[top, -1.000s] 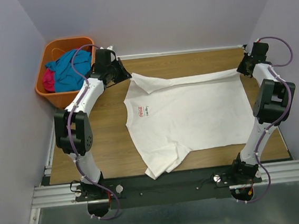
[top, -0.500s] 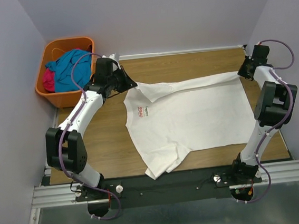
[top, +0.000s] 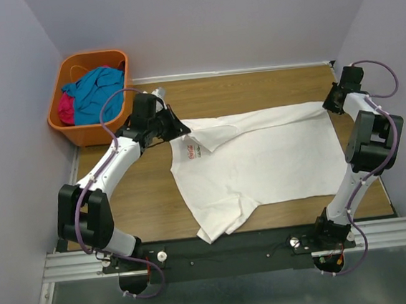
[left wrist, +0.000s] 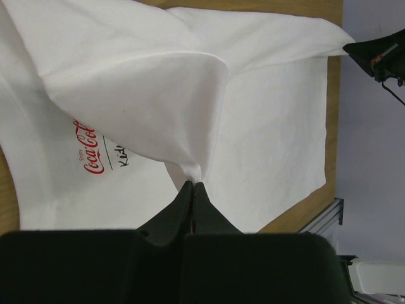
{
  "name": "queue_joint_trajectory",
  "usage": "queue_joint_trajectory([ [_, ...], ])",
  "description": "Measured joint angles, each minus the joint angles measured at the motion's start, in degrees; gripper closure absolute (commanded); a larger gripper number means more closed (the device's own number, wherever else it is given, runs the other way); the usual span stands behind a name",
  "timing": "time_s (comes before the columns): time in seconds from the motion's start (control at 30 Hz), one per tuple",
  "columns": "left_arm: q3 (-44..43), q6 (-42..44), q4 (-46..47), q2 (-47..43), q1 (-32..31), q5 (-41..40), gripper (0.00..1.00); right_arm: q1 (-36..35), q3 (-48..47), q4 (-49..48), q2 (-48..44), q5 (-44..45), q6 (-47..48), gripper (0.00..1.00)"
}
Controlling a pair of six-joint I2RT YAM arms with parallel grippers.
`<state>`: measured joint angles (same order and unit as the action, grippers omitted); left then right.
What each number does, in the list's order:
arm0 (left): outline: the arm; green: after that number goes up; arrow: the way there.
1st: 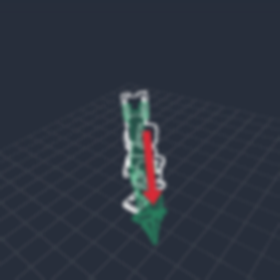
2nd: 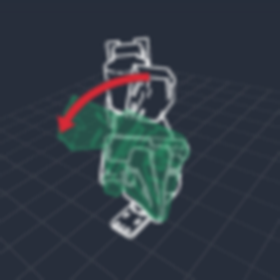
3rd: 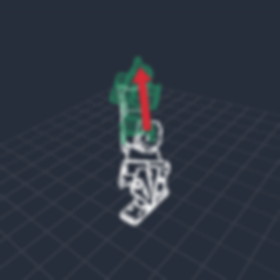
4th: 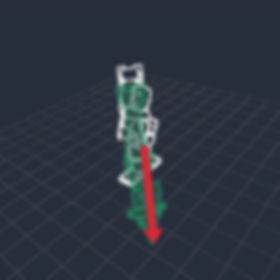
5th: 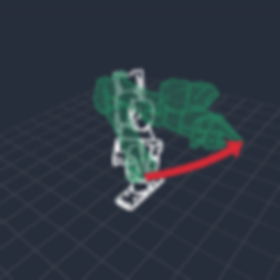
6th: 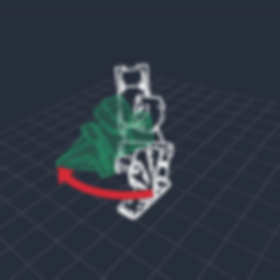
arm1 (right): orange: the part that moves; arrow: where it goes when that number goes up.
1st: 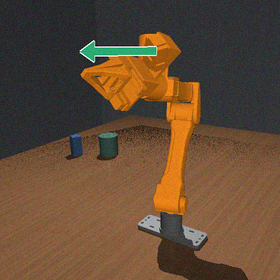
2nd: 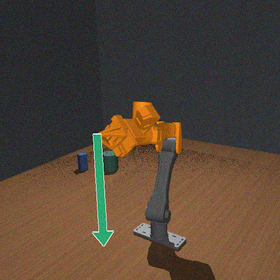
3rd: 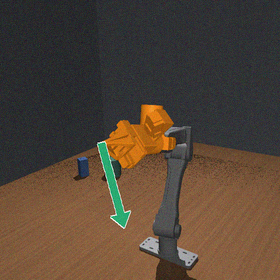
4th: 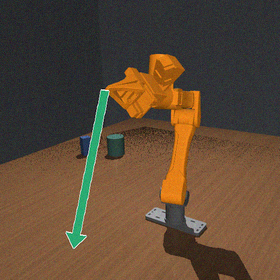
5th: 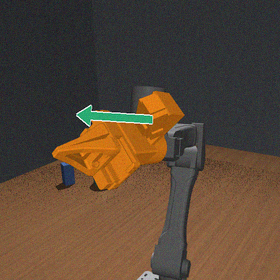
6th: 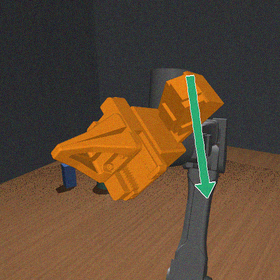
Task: Fold and stack the t-shirts
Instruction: Fold the tshirt
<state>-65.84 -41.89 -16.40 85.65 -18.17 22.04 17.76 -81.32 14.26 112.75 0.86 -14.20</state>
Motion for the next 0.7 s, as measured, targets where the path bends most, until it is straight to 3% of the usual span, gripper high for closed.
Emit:
queue_joint_trajectory([
  [0.7, 7.06, 2.14, 1.05, 1.14, -0.28, -0.09, 1.00, 0.20, 5.05, 2.49, -2.69, 4.79, -5.40, 0.99],
])
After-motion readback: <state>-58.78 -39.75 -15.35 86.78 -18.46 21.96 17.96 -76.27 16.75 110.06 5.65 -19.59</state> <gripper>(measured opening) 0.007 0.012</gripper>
